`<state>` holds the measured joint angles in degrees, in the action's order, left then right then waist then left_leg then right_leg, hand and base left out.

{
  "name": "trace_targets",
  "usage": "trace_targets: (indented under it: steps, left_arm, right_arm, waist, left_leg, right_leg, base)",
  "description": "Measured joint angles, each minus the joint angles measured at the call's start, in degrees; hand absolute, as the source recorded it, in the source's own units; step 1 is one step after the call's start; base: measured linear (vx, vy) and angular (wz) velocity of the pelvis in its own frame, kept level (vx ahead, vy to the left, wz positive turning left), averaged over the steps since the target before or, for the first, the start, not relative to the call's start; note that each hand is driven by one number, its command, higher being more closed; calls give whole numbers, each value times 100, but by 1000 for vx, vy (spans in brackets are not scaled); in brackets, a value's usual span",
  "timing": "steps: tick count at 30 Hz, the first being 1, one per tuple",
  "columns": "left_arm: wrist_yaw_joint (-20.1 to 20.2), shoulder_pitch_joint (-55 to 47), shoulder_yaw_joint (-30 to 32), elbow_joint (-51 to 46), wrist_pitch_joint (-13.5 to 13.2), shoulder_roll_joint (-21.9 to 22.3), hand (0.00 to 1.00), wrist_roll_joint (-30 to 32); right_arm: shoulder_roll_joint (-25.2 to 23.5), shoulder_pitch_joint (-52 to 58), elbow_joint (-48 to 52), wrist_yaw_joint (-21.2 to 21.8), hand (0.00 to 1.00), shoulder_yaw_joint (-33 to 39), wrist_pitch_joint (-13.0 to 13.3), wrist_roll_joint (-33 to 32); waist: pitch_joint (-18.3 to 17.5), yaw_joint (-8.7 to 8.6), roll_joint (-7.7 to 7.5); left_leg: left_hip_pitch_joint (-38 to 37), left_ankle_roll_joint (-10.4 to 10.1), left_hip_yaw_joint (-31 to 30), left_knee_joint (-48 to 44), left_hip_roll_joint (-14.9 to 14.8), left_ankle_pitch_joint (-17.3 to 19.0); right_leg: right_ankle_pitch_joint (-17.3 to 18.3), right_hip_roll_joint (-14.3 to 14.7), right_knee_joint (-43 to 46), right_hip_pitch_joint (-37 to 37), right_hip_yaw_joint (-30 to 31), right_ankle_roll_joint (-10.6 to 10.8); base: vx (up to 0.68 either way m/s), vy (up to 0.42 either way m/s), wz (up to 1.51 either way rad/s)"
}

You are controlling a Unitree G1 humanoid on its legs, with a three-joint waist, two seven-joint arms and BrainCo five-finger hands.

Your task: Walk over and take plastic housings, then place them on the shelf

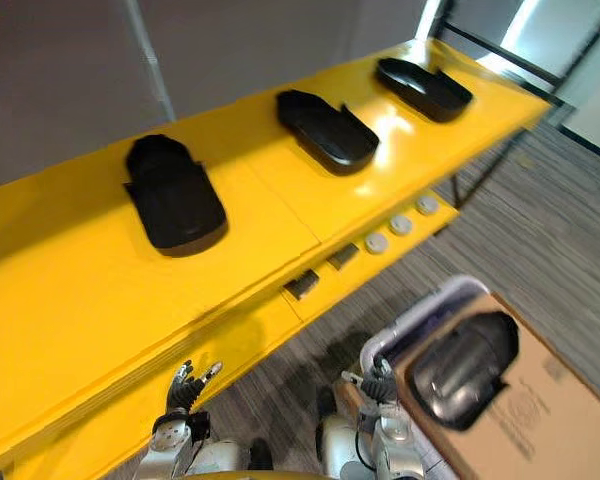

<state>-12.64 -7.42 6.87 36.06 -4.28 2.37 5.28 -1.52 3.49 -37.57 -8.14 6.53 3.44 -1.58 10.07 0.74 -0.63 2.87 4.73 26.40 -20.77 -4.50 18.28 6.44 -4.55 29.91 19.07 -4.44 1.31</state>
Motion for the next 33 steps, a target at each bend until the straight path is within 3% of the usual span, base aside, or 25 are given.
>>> trace_targets:
  steps: [2, 4, 5, 6, 7, 8, 13, 17, 18, 19, 20, 22, 23, 25, 30, 33]
  left_arm:
    - [7, -6, -2, 66, -2, -47, 0, 1]
    - [6, 26, 13, 192, 3, -190, 0, 0]
    - [9, 40, 4, 252, 4, -236, 0, 0]
    - [9, 70, -4, 344, 7, -328, 0, -4]
    - [7, 87, -12, 388, 5, -386, 0, -4]
    - [6, 234, -31, 620, 34, -438, 0, -10]
    - [23, 54, -275, 786, 63, -309, 0, -30]
    - [52, 72, -302, 926, 70, -236, 0, -71]
    - [72, 59, -311, 948, 73, -225, 0, -72]
    - [110, 60, -367, 950, 74, -206, 0, -71]
    - [115, 63, -412, 949, 74, -205, 0, -71]
    - [127, 74, -475, 947, 78, -199, 0, -74]
    - [126, 83, -480, 946, 83, -197, 0, -74]
    - [113, 80, -484, 952, 121, -282, 0, -129]
    - [115, 80, -449, 955, 133, -426, 0, -127]
    - [121, 69, -432, 957, 137, -501, 0, -126]
  right_arm:
    - [9, 11, -41, -31, 0, -3, 13, 10]
    - [88, -184, -515, -45, 0, -42, 14, 23]
    - [119, -258, -670, -48, 0, -52, 9, 23]
    - [183, -405, -881, -56, 0, -83, 1, 63]
    - [201, -440, -933, -60, 0, -82, 1, 80]
    - [324, -562, -1000, -61, 0, -73, 6, 124]
    - [564, -364, -1104, -61, 0, -30, 6, 151]
    - [600, -179, -1116, -75, 0, -20, 8, 45]
    - [563, -144, -1118, -95, 0, -21, 8, -20]
    - [598, -123, -1123, -156, 0, 29, 11, -64]
    - [607, -129, -1123, -184, 0, 76, 11, -79]
    - [628, -172, -1122, -225, 0, 207, 23, -127]
    - [640, -176, -1122, -272, 0, 200, 23, -124]
    - [510, -153, -1129, -310, 0, 185, 20, -135]
    - [402, -14, -907, -305, 0, 201, 17, -251]
    - [409, 115, -361, -313, 0, 315, 32, -305]
  waist:
    - [-29, -9, 21]
    - [-74, -20, 36]
    - [-85, 15, 45]
    - [-173, 21, -101]
    - [-188, 18, -128]
    - [-93, -6, 26]
    - [-138, -27, 319]
    - [-110, -37, 311]
    - [-71, -27, 286]
    - [-20, -10, 227]
    - [-14, -5, 237]
    - [35, -3, 309]
    - [34, 6, 370]
    - [42, 4, 332]
    - [29, 2, 251]
    - [-13, -9, 228]
  left_leg:
    - [-79, -41, 361, 83, -86, -57]
    - [96, -70, 761, 45, -291, -144]
    - [154, -78, 815, 38, -307, -190]
    - [322, -128, 773, 41, -273, -286]
    - [424, -143, 695, 2, -254, -295]
    - [557, -221, 572, -142, -363, -349]
    - [182, -488, 276, -114, -590, -608]
    - [191, -565, 89, -571, -926, -658]
    - [325, -607, -295, -859, -937, -636]
    - [350, -741, -989, -770, -701, -534]
    - [349, -786, -1300, -639, -560, -507]
    - [353, -826, -2219, 57, -121, -526]
    - [330, -830, -2349, 193, -87, -589]
    - [246, -665, -1994, 162, -13, -432]
    - [135, -426, -1606, 163, 165, -284]
    - [-47, -410, -1522, 265, 256, -291]
  right_leg:
    - [383, -114, 403, -231, -122, 83]
    - [639, -392, 78, -791, -776, 129]
    - [624, -481, -220, -950, -1037, 121]
    - [457, -629, -965, -1253, -1449, 147]
    - [338, -669, -1305, -1368, -1557, 261]
    - [158, -505, -1754, -1501, -1565, 439]
    - [-135, -113, -2366, -1878, -1086, 226]
    - [-252, 195, -2530, -1975, -607, 46]
    - [-277, 230, -2550, -2042, -436, 6]
    - [-292, 211, -2567, -2062, -264, 1]
    - [-303, 205, -2578, -2063, -162, 9]
    - [-310, 171, -2622, -2050, 184, 44]
    - [-315, 205, -2615, -2016, 267, 96]
    - [-392, 128, -2679, -1988, 517, 309]
    - [-505, -75, -2865, -1989, 797, 471]
    - [-542, -146, -2933, -2037, 803, 509]
  base:
    - [-86, 41, -113]
    - [-64, -41, -104]
    - [-99, -137, -117]
    - [-73, -167, -89]
    - [-69, -204, -87]
    - [-51, -199, -54]
    - [-38, -189, -61]
    - [0, -163, -61]
    - [40, -39, -75]
    - [20, 7, -76]
    - [3, 87, -75]
    - [-1, 175, -78]
    - [-7, 230, -78]
    - [20, 211, -64]
    - [114, 193, -41]
    - [123, 70, -33]
